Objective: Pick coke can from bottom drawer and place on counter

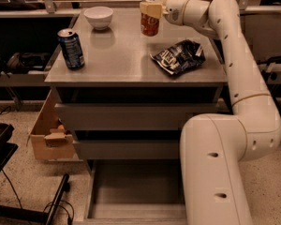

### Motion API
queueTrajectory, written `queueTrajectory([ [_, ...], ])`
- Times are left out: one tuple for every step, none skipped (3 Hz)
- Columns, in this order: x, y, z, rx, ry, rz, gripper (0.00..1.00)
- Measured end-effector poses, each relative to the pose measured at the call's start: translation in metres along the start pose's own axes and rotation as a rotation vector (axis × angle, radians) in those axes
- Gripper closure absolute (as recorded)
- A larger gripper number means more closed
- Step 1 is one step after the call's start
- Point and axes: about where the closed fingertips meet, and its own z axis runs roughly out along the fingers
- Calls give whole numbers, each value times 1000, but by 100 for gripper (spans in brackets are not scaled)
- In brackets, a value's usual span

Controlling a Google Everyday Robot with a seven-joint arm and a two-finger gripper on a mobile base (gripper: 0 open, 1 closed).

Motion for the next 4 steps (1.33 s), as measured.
queueTrajectory([
  [28,-3,21,-11,24,9,100],
  [56,-7,35,5,92,7,98],
  [56,-7,35,5,92,7,75],
  [56,-7,35,5,92,7,52],
])
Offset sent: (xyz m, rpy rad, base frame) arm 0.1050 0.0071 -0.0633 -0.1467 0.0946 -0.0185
